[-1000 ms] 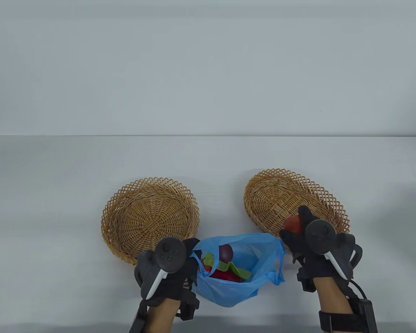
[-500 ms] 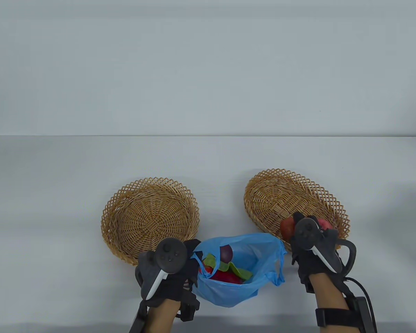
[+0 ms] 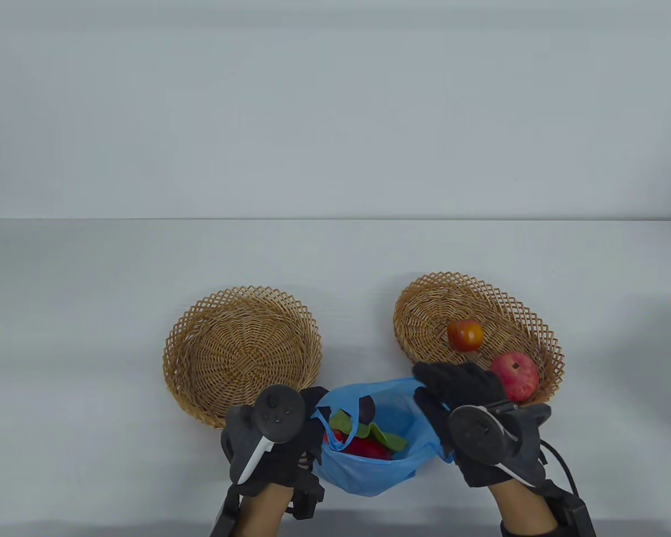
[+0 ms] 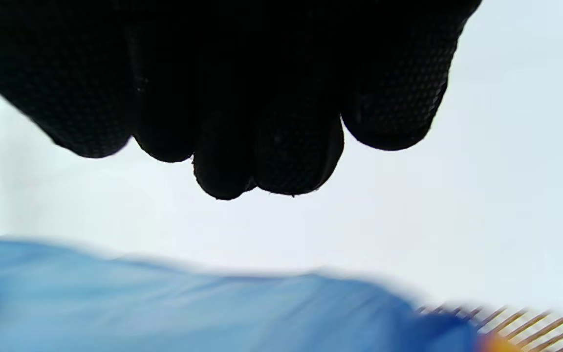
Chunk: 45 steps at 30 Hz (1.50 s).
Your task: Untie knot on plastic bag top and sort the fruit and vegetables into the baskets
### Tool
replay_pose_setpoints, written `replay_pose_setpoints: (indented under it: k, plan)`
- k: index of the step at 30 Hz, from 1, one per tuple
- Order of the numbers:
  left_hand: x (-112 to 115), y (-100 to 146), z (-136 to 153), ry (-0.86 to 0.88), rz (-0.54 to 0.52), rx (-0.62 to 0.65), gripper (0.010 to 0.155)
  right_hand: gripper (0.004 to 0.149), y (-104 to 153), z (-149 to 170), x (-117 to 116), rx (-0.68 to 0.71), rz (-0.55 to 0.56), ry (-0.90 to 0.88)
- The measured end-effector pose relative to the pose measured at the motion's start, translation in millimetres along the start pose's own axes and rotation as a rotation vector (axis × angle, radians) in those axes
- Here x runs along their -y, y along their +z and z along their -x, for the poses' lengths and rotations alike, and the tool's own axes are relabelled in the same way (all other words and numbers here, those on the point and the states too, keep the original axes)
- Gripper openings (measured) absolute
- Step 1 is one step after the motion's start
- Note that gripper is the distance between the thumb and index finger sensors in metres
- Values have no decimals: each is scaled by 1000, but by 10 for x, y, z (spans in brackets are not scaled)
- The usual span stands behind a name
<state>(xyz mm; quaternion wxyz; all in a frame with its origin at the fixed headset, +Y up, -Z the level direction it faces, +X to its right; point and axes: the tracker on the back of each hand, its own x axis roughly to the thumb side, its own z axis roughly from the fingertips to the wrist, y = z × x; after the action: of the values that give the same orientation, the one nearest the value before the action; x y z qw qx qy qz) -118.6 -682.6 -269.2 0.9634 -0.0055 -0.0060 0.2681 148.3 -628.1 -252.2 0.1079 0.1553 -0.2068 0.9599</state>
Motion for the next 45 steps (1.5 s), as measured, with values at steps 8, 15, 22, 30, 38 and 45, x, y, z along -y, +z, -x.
replay_pose_setpoints:
  k: [8, 15, 22, 30, 38, 45]
  plan:
    - [11, 4, -12, -9, 5, -2, 43, 79, -6, -368, -624, 94, -408, 214]
    - [14, 2, -13, -11, 8, -7, 43, 51, -37, -356, -789, 64, -449, 293]
    - [6, -5, 7, -17, 8, -32, 43, 44, -88, -139, -567, 27, -402, 116]
    - [-4, -11, 22, -13, 6, -46, 43, 42, -101, 265, -315, -75, -353, -187]
    - [-11, -14, 28, -11, 3, -48, 43, 40, -110, 415, -243, -119, -311, -313]
    - [-39, -23, 68, -6, -15, -82, 43, 38, -110, 560, -154, -135, -305, -410]
